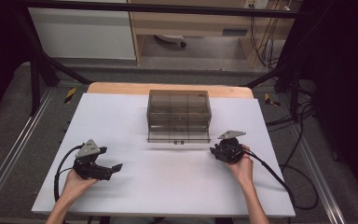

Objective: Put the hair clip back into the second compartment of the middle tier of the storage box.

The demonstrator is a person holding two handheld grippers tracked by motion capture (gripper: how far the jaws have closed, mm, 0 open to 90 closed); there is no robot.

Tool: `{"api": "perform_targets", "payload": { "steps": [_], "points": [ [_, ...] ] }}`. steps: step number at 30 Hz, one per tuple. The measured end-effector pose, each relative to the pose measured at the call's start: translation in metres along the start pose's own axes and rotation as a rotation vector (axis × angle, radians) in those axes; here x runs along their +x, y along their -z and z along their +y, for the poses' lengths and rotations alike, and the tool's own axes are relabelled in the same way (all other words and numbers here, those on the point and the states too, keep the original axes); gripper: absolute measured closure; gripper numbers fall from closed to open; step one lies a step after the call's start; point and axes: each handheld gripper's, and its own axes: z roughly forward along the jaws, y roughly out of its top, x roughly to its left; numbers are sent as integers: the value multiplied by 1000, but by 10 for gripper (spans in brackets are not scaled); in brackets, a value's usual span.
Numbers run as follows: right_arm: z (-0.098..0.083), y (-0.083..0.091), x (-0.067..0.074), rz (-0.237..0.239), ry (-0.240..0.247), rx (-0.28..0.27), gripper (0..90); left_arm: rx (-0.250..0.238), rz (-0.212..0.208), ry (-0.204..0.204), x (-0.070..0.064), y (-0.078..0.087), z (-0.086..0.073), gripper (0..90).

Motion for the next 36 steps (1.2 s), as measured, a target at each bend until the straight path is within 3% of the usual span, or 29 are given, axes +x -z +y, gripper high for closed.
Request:
{"api": "perform_targets", "payload": {
  "steps": [8,36],
  "points": [
    [6,-9,3,4,10,20,705,-4,3,3,1,2,0,33],
    [3,-6,-1,11,0,47,786,-3,2,0,0,1,0,33]
  ]
}}
